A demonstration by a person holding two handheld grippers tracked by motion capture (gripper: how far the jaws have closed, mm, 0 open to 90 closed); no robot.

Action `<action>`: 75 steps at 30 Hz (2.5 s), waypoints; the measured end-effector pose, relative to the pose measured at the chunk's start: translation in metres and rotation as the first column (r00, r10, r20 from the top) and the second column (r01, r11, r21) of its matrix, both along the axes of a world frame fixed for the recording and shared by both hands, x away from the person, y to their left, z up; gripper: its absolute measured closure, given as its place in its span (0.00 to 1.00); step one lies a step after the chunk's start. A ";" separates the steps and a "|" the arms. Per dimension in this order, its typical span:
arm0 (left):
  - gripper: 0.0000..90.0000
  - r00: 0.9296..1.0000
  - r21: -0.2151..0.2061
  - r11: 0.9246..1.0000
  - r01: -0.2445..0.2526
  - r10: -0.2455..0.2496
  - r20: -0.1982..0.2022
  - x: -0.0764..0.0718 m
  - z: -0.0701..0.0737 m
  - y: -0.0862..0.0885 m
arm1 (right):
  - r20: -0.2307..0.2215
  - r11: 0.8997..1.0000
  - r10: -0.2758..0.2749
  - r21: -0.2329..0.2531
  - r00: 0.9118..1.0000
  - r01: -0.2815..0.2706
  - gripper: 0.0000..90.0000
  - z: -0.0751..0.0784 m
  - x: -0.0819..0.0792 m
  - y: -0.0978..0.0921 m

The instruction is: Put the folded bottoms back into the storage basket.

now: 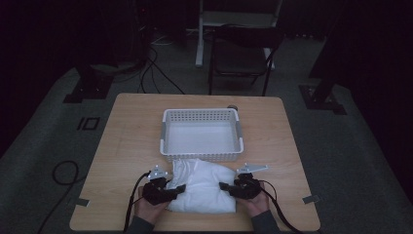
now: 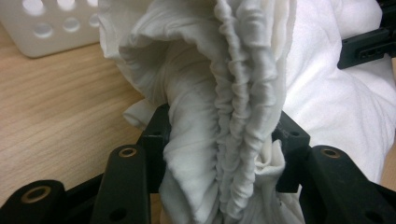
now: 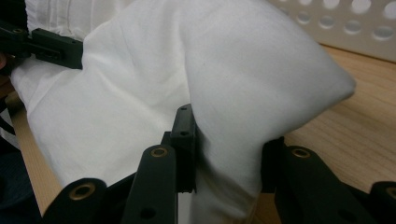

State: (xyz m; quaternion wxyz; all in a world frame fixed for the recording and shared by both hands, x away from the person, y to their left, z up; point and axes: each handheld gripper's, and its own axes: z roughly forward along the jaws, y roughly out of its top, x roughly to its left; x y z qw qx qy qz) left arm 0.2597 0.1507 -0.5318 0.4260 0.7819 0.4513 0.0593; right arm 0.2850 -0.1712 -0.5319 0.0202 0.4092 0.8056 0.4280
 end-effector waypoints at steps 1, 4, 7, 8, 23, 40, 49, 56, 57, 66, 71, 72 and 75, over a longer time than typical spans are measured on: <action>0.58 1.000 0.000 1.000 -0.004 0.004 0.010 -0.002 0.001 0.000 | 0.006 1.000 0.003 -0.003 1.000 -0.003 0.77 0.001 -0.001 0.000; 0.59 0.999 0.007 1.000 -0.010 0.009 0.042 -0.009 0.004 -0.002 | 0.022 1.000 0.007 -0.010 1.000 -0.006 0.77 0.004 -0.003 0.000; 0.60 0.998 0.020 1.000 -0.010 0.009 0.069 -0.013 0.008 -0.004 | 0.042 1.000 0.006 -0.019 0.999 -0.005 0.77 0.008 -0.005 0.000; 0.60 0.997 0.023 1.000 -0.012 0.010 0.074 -0.014 0.009 -0.004 | 0.050 1.000 0.007 -0.024 0.999 -0.006 0.77 0.009 -0.006 0.000; 0.61 0.991 0.013 1.000 -0.024 0.022 0.133 -0.022 0.022 -0.002 | 0.141 0.998 0.014 -0.065 0.990 -0.005 0.77 0.028 -0.015 0.006; 0.61 0.983 0.008 0.999 -0.040 0.038 0.180 -0.028 0.040 -0.002 | 0.194 0.997 0.023 -0.076 0.981 -0.008 0.77 0.048 -0.018 0.007; 0.61 0.978 0.013 0.999 -0.035 0.031 0.206 -0.027 0.051 -0.006 | 0.211 0.997 0.011 -0.075 0.977 0.005 0.77 0.058 -0.018 0.003; 0.61 0.971 0.022 0.999 -0.036 0.029 0.236 -0.024 0.063 -0.009 | 0.226 0.997 -0.003 -0.069 0.974 0.019 0.77 0.065 -0.016 0.001; 0.61 0.969 0.028 0.999 -0.035 0.027 0.244 -0.024 0.065 -0.010 | 0.228 0.998 -0.005 -0.065 0.974 0.021 0.77 0.067 -0.016 0.001; 0.61 0.962 0.021 0.999 -0.047 0.040 0.269 -0.022 0.077 -0.006 | 0.260 0.998 -0.006 -0.064 0.966 0.024 0.77 0.080 -0.013 0.004; 0.61 0.959 0.017 0.998 -0.053 0.046 0.279 -0.020 0.081 -0.004 | 0.276 0.998 -0.003 -0.066 0.961 0.022 0.77 0.085 -0.009 0.007; 0.61 0.958 0.015 0.998 -0.055 0.049 0.282 -0.019 0.083 -0.003 | 0.281 0.998 -0.003 -0.065 0.960 0.022 0.77 0.087 -0.008 0.008; 0.61 0.955 0.013 0.998 -0.059 0.053 0.291 -0.017 0.086 -0.003 | 0.294 0.998 -0.006 -0.064 0.956 0.026 0.77 0.090 -0.006 0.009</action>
